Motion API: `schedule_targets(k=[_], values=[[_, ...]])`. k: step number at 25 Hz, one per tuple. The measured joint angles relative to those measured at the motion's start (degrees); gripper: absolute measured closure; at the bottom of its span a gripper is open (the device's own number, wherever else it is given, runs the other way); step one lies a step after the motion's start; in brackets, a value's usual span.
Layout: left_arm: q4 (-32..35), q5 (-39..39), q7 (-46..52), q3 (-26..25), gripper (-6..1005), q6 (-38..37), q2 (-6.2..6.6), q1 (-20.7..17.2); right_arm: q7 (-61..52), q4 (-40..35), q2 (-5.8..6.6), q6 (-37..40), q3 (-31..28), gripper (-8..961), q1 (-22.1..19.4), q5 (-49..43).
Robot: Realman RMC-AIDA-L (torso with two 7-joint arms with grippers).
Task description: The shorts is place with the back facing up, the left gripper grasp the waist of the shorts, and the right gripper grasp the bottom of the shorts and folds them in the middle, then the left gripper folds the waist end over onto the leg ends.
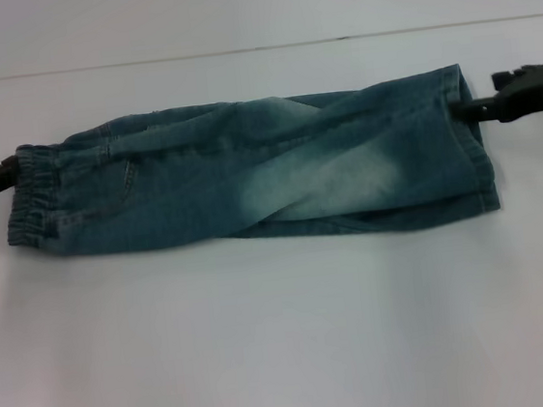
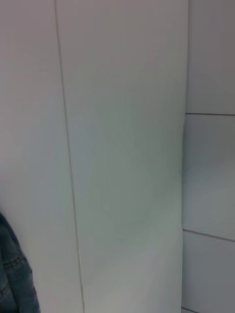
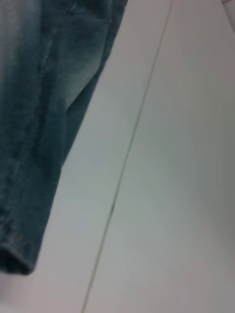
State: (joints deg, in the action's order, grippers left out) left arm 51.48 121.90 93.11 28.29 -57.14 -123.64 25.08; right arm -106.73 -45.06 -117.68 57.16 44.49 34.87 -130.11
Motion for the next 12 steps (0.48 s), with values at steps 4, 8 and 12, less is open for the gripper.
schedule_targets(k=[4,8,12], values=[[0.2,0.0,-0.5,0.1,126,-1.9,-0.12,-0.9,-1.1,-0.9,0.61,1.2,0.0,129,-1.6,-0.4],[0.9,-0.5,-3.1,-0.2,61,-5.6,-0.06,-2.2,-0.7,-5.2,-0.06,2.4,0.0,15,-4.6,0.4],[3.3,-0.8,-5.7,-0.3,62,-11.6,0.32,-4.4,3.3,-12.3,-1.43,10.6,-0.1,15,-8.9,5.4]])
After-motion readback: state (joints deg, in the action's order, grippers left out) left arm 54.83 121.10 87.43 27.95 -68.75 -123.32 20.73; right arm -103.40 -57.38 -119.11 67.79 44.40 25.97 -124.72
